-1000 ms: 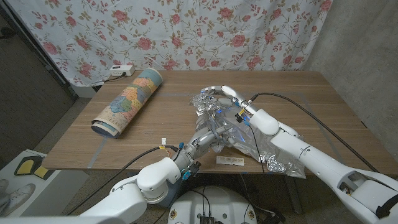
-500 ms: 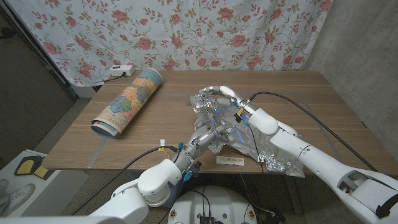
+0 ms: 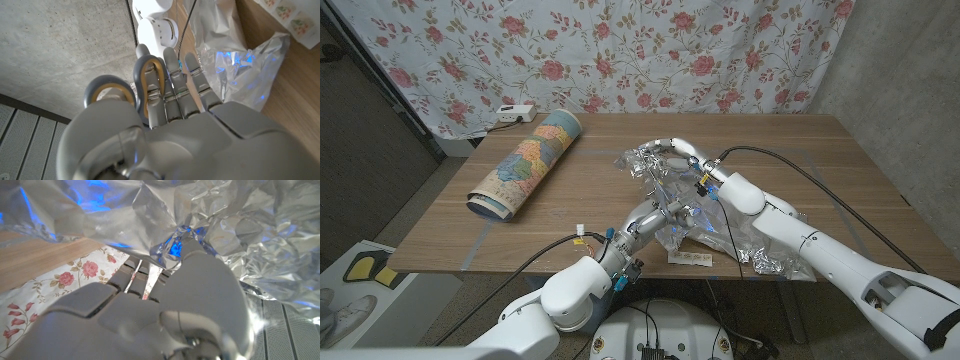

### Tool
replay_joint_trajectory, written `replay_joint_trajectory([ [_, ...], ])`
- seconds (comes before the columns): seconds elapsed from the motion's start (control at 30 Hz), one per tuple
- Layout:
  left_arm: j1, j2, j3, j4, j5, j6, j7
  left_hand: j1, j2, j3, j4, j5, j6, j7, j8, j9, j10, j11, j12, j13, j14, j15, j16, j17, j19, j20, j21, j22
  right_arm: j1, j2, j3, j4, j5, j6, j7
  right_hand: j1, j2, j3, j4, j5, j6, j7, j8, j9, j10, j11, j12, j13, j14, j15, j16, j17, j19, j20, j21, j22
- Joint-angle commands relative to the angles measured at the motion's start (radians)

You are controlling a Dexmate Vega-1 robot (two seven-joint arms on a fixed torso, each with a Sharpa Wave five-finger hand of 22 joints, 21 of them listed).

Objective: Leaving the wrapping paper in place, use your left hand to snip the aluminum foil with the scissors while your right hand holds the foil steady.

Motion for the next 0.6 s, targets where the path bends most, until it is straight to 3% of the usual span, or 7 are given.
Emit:
replay_joint_trajectory([
  [0.03, 0.066, -0.055, -0.030, 0.024, 0.116, -0.096, 0.108, 0.015, 0.018, 0.219, 0.192, 0.012, -0.309, -0.122, 0.005, -0.007, 0.205, -0.149, -0.018, -0.006, 0.133, -0.087, -0.025, -0.029, 0.007, -0.031, 0.015, -0.017, 0.020, 0.010, -0.017, 0.006, -0.014, -0.028, 0.004, 0.002, 0.003, -0.001, 0.002, 0.006, 0.001, -0.001, -0.001, 0.001, 0.008, -0.003, 0.005, 0.002, 0.008, -0.188, -0.003, 0.005, -0.003, -0.001, -0.001, 0.003],
  [0.17, 0.094, -0.100, -0.038, 0.052, 0.163, -0.152, 0.158, -0.012, 0.000, 0.206, 0.186, 0.030, -0.290, -0.134, -0.005, -0.036, 0.278, -0.144, -0.048, -0.094, 0.229, -0.103, -0.074, -0.094, 0.013, -0.056, 0.031, -0.045, 0.028, 0.011, -0.025, 0.006, -0.025, -0.047, 0.006, 0.003, 0.004, -0.002, 0.001, 0.006, -0.005, 0.000, -0.004, 0.002, 0.007, -0.004, 0.005, 0.006, 0.008, -0.187, -0.005, 0.005, -0.004, -0.001, -0.002, 0.003],
  [0.2, 0.100, -0.110, -0.041, 0.056, 0.161, -0.160, 0.164, -0.014, -0.001, 0.206, 0.185, 0.031, -0.288, -0.136, -0.004, -0.034, 0.277, -0.147, -0.046, -0.090, 0.231, -0.102, -0.076, -0.094, 0.012, -0.055, 0.032, -0.047, 0.030, 0.012, -0.026, 0.008, -0.029, -0.051, 0.002, 0.003, 0.004, -0.002, 0.002, 0.006, -0.005, 0.000, -0.004, 0.002, 0.008, -0.003, 0.005, 0.006, 0.008, -0.187, -0.005, 0.006, -0.005, 0.000, -0.002, 0.003],
  [0.27, 0.110, -0.122, -0.046, 0.061, 0.147, -0.168, 0.166, -0.015, 0.026, 0.201, 0.177, 0.043, -0.320, -0.137, 0.012, 0.015, 0.254, -0.180, -0.005, -0.009, 0.230, -0.103, -0.088, -0.061, 0.004, -0.036, 0.049, -0.059, 0.034, 0.015, -0.027, 0.014, -0.031, -0.059, -0.001, 0.002, 0.004, -0.002, 0.002, 0.006, -0.007, 0.000, -0.004, 0.002, 0.007, -0.003, 0.005, 0.008, 0.008, -0.187, -0.006, 0.006, -0.008, 0.002, -0.003, 0.003],
  [0.33, 0.110, -0.123, -0.052, 0.071, 0.130, -0.183, 0.148, -0.013, 0.032, 0.195, 0.174, 0.047, -0.356, -0.137, 0.025, 0.062, 0.245, -0.182, 0.009, 0.027, 0.220, -0.104, -0.085, -0.020, -0.017, -0.023, 0.061, -0.064, 0.042, 0.017, -0.030, 0.023, -0.035, -0.064, -0.003, 0.002, 0.004, -0.003, 0.003, 0.006, -0.009, 0.000, -0.005, 0.002, 0.004, -0.002, 0.003, 0.008, 0.008, -0.188, -0.007, 0.007, -0.008, 0.003, -0.003, 0.003],
  [0.6, 0.114, -0.114, -0.068, 0.060, 0.134, -0.182, 0.116, -0.015, 0.033, 0.180, 0.179, 0.049, -0.390, -0.153, 0.055, 0.133, 0.233, -0.183, 0.015, 0.056, 0.195, -0.101, -0.081, 0.045, -0.051, -0.021, 0.086, -0.066, 0.079, 0.024, -0.043, 0.063, -0.066, -0.069, -0.022, 0.002, 0.004, -0.003, 0.003, 0.006, -0.012, 0.000, -0.006, 0.002, 0.004, -0.003, 0.002, 0.011, 0.007, -0.187, -0.010, 0.008, -0.008, 0.006, -0.002, 0.003],
])
